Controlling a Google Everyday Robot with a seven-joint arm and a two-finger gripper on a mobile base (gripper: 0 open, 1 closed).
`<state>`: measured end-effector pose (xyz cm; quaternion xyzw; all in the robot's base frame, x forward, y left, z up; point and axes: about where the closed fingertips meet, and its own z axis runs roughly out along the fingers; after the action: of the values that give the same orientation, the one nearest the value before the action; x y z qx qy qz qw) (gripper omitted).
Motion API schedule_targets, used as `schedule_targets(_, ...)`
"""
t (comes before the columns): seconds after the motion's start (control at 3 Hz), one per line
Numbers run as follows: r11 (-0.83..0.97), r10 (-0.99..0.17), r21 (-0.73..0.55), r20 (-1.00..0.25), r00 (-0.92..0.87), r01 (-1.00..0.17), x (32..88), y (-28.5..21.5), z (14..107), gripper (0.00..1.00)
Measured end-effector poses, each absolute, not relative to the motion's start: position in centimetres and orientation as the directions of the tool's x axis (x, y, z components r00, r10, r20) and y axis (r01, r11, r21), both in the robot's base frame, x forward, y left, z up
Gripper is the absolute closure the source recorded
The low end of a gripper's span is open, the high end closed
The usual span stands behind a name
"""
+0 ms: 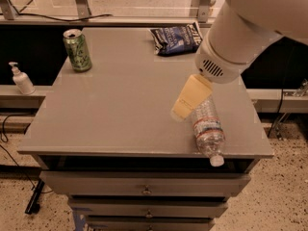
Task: Pick water bottle
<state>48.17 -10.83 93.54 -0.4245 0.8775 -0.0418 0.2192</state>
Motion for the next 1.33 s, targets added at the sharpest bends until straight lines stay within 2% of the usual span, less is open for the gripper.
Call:
schedule_targets(0.33,0.64,-0.763,-0.264,-0.333,-0.555,-0.722,48.2,-11.3,93.7,0.0)
schedule_targets(0.67,0.779,-0.619,-0.112,-0.297,-0.727,-0.617,47.5,-15.4,91.3,0.0)
schedule_targets(1.0,0.887,-0.446,0.015,-0.233,-0.864,-0.462,46.2,-16.6,88.4,0.0)
schedule_targets(1.33,0.929,-0.324,0.118,-0.2,-0.925,-0.351,45.9,-14.8,87.3,0.0)
